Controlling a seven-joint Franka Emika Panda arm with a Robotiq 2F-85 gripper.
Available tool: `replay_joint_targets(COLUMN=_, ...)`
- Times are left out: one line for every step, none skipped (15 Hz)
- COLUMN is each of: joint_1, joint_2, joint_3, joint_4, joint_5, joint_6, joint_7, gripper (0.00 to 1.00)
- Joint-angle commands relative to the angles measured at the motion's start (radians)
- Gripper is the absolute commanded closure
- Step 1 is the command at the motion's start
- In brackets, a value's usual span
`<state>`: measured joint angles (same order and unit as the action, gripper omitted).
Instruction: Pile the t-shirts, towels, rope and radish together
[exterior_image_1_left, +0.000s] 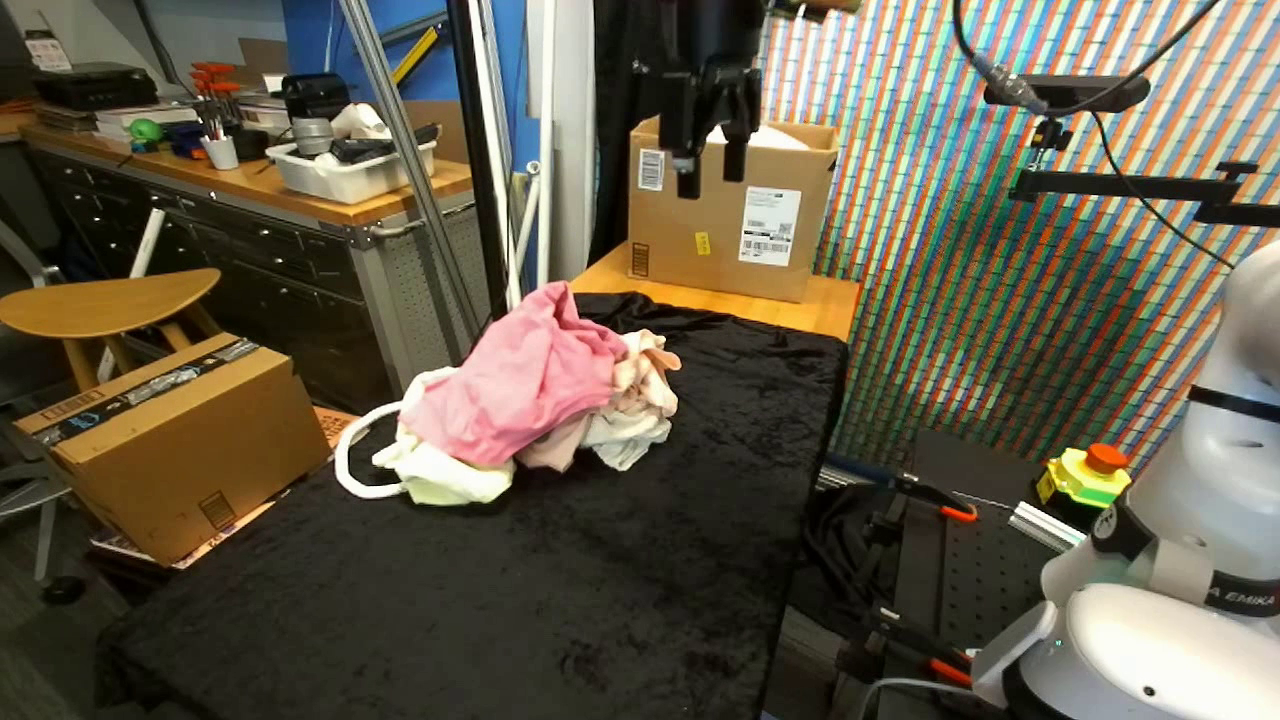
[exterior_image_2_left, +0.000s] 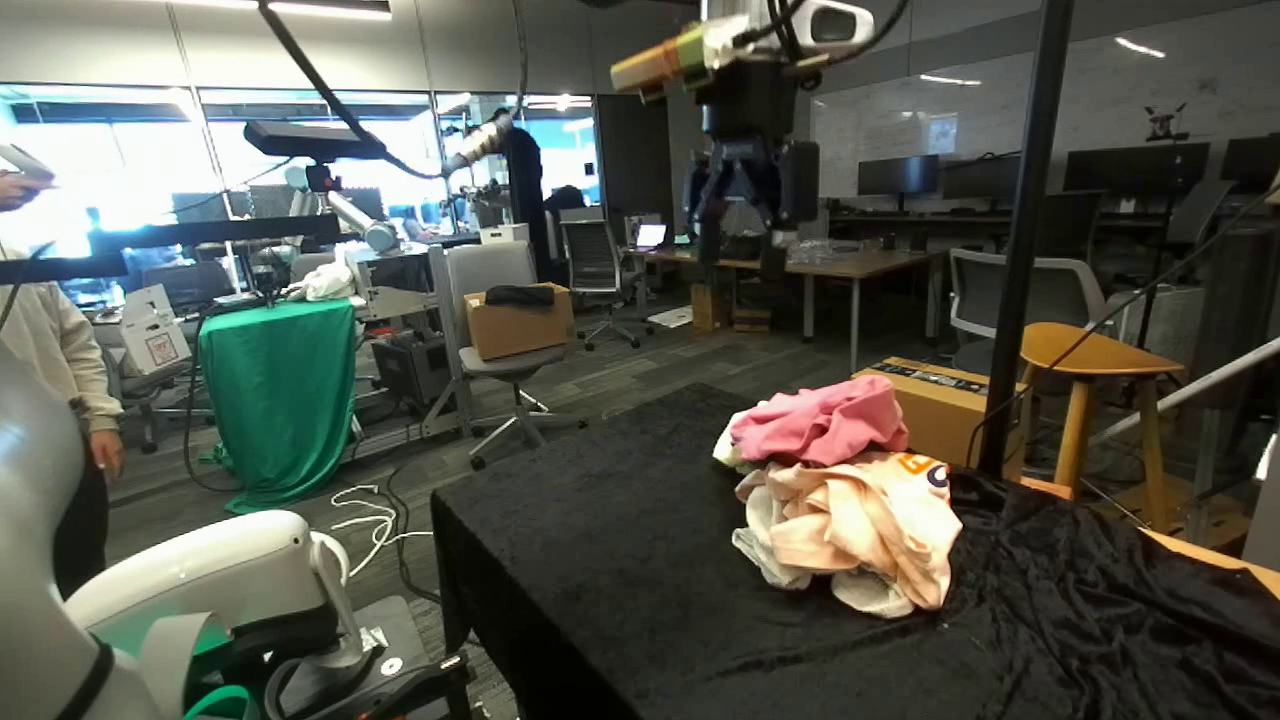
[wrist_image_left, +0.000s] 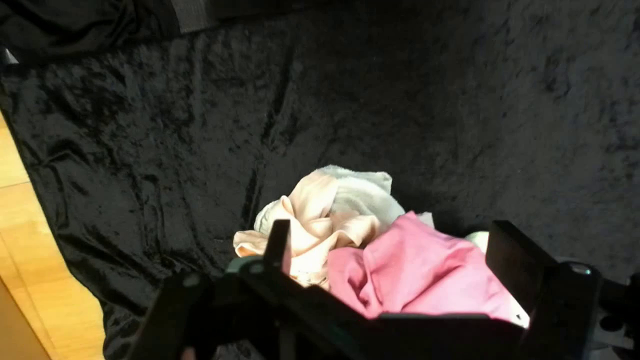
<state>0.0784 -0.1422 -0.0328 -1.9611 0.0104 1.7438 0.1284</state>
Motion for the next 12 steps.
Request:
replay_joint_targets(joint_1=-0.011, joint_2=-0.176, joint_3=0.029, joint_4=-0.057, joint_5=0.028, joint_6=-0.1, joint_7=-0.084, gripper=0.0)
replay_joint_targets(joint_1=-0.01, joint_2=-0.215, joint_3=0.035, joint_4=-0.073, joint_5=0.036, joint_6=-0.097, joint_7=-0.084, gripper=0.0)
replay_joint_targets(joint_1=-0.008, joint_2=-0.254, joint_3=0.034, joint_4=-0.092, joint_5=0.062, joint_6=-0.09, joint_7=-0.093, gripper=0.0)
replay_joint_targets(joint_1=-0.007, joint_2=-0.296, joint_3=0.038, joint_4=-0.121, joint_5=0.074, joint_6=-0.064, joint_7=-0.096, gripper=0.0)
replay_joint_targets(joint_1=-0.007, joint_2=-0.332, joint_3=0.043, joint_4=-0.161, joint_5=0.085, joint_6=-0.031, joint_7=-0.092, gripper=0.0)
replay_joint_targets(joint_1=-0.008, joint_2=-0.367, joint_3=0.041, joint_4=-0.184, joint_5=0.105, joint_6=-0.018, joint_7=-0.093, gripper=0.0)
replay_joint_targets(joint_1=-0.009, joint_2=-0.4, joint_3=0.043, joint_4=-0.225, joint_5=0.115, joint_6=0.021, joint_7=-0.089, gripper=0.0)
replay_joint_targets(joint_1=-0.01, joint_2=-0.431, joint_3=0.044, joint_4=-0.262, joint_5=0.124, joint_6=0.057, joint_7=-0.089, gripper=0.0)
replay_joint_targets(joint_1=-0.011, joint_2=-0.464, joint_3=0.044, joint_4=-0.301, joint_5=0.133, joint_6=0.1, joint_7=-0.088, gripper=0.0)
replay_joint_targets(joint_1=-0.012, joint_2=-0.491, joint_3=0.047, joint_4=-0.343, joint_5=0.13, joint_6=0.15, joint_7=-0.091, gripper=0.0)
replay_joint_targets(joint_1=-0.011, joint_2=-0.515, joint_3=0.045, joint_4=-0.376, joint_5=0.132, joint_6=0.19, joint_7=-0.094, gripper=0.0)
replay_joint_targets(joint_1=-0.011, joint_2=-0.535, joint_3=0.046, joint_4=-0.413, joint_5=0.131, joint_6=0.244, joint_7=-0.093, gripper=0.0)
